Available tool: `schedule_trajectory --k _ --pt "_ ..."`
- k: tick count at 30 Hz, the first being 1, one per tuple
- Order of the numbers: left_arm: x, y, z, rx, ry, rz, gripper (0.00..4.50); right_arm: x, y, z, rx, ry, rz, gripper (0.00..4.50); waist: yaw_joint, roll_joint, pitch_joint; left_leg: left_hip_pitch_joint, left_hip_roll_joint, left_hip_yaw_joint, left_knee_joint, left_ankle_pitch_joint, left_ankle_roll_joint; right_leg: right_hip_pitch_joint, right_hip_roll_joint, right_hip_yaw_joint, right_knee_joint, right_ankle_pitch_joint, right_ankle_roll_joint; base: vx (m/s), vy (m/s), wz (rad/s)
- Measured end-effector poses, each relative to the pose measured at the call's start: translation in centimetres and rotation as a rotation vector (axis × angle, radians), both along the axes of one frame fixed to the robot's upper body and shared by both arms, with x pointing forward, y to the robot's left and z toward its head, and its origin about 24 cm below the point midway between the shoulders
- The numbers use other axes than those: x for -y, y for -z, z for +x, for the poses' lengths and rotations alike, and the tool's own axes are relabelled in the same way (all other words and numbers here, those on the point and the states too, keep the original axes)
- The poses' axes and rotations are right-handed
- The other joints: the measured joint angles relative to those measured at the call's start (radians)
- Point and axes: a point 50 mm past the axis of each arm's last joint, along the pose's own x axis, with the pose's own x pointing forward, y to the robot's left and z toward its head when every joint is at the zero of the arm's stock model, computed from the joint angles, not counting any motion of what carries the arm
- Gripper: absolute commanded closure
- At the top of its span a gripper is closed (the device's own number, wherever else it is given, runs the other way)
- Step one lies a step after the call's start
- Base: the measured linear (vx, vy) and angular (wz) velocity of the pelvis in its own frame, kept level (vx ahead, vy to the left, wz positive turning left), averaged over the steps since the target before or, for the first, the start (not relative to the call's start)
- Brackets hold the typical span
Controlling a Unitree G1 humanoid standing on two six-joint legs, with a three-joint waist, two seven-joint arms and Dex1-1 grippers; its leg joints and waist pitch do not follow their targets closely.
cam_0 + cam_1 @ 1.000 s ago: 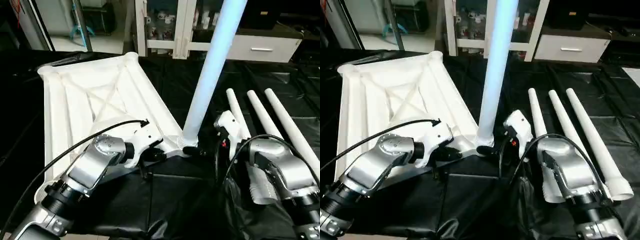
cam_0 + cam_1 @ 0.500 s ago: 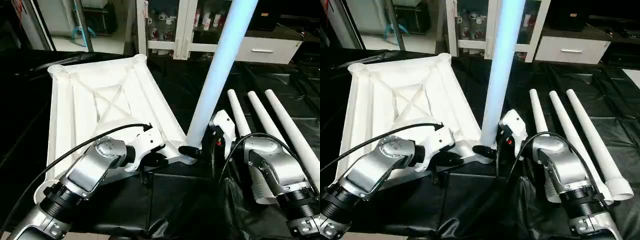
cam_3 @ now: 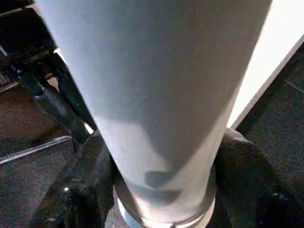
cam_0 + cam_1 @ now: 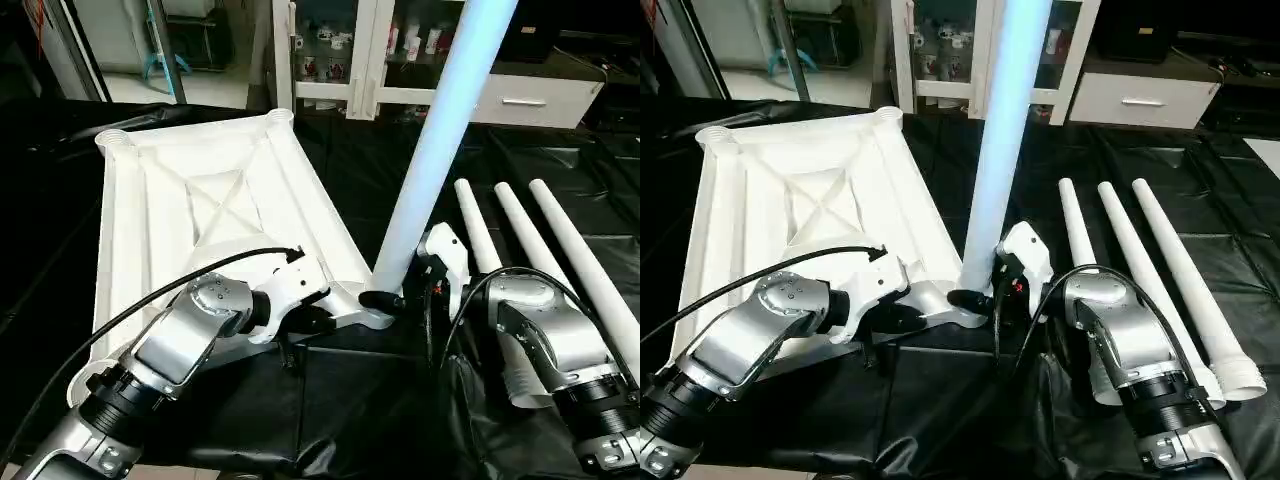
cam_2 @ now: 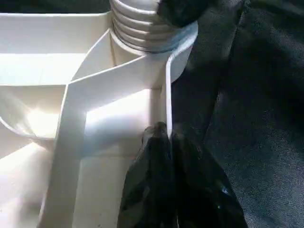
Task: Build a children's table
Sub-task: Rotate leg to tighten
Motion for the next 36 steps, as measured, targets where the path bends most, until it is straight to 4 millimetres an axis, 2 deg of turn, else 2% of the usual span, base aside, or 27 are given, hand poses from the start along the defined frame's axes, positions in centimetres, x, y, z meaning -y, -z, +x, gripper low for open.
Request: schedule_trajectory --k 5,19,21,24,27,31,34,35,36 --pt "0.0 0.0 0.0 0.000 0.000 0.002 4.50 -0.1 0.0 0.0 0.005 -0.002 0.002 2.01 0.000 0.001 0.000 0.000 0.000 0.000 0.000 0.000 0.000 0.000 0.000 0.000 0.000 0.000 0.000 0.000 0.000 0.00" --pt "-0.1 0.1 -0.1 -0.005 0.000 0.010 4.50 -0.2 0.3 -0.1 0.000 0.014 0.014 2.07 -0.002 0.003 -0.008 0.000 0.000 0.000 0.000 0.000 0.000 0.000 0.000 0.000 0.001 0.000 -0.001 0.000 0.000 0.00" --pt "0.0 0.2 -0.1 -0.011 -0.005 0.007 4.50 -0.4 0.6 -0.1 -0.007 0.037 0.025 2.07 -0.005 0.001 -0.012 0.001 0.000 0.000 0.000 0.000 0.000 0.000 0.000 0.000 0.001 0.000 -0.001 0.000 0.000 0.00" --pt "-0.1 0.7 0.2 -0.024 -0.047 -0.001 4.50 -0.8 1.5 0.0 -0.020 0.121 0.063 2.07 -0.011 -0.002 -0.024 0.003 0.001 -0.001 0.001 0.000 0.000 0.001 0.001 -0.001 0.001 0.000 0.001 0.000 0.000 0.00" --pt "0.0 0.9 0.3 -0.023 -0.071 -0.007 4.50 -1.0 1.8 0.1 -0.021 0.167 0.078 2.07 -0.024 -0.002 -0.024 0.003 0.000 -0.002 0.002 0.000 0.000 0.001 0.001 -0.001 -0.001 -0.001 0.002 0.000 0.000 0.00" --pt "0.6 1.3 0.8 -0.034 -0.144 -0.033 4.50 -1.3 2.4 0.5 -0.026 0.277 0.101 2.07 -0.032 0.000 -0.025 0.003 0.000 -0.006 0.004 0.000 0.000 0.003 0.001 -0.004 -0.004 -0.005 0.008 0.000 0.000 0.00" --pt "2.0 1.7 2.0 -0.038 -0.260 -0.051 4.50 -2.2 2.7 1.9 -0.014 0.423 0.090 2.09 -0.047 0.006 -0.024 0.004 0.000 -0.015 0.006 0.000 0.000 0.005 0.000 -0.015 -0.016 -0.007 0.011 -0.047 0.014 -0.06" --pt "2.5 1.8 2.4 -0.041 -0.305 -0.060 4.50 -2.5 2.8 2.5 -0.012 0.489 0.083 2.09 -0.060 0.016 -0.020 0.004 0.001 -0.027 0.006 0.000 0.000 0.016 0.000 -0.034 -0.032 -0.007 0.011 -0.078 0.022 -0.09" --pt "2.9 1.9 2.8 -0.049 -0.345 -0.075 4.50 -2.8 2.7 3.0 -0.008 0.542 0.085 2.09 -0.066 0.025 -0.015 0.005 0.004 -0.033 0.003 -0.001 0.000 0.025 0.000 -0.051 -0.041 -0.010 0.010 -0.127 0.030 -0.08"
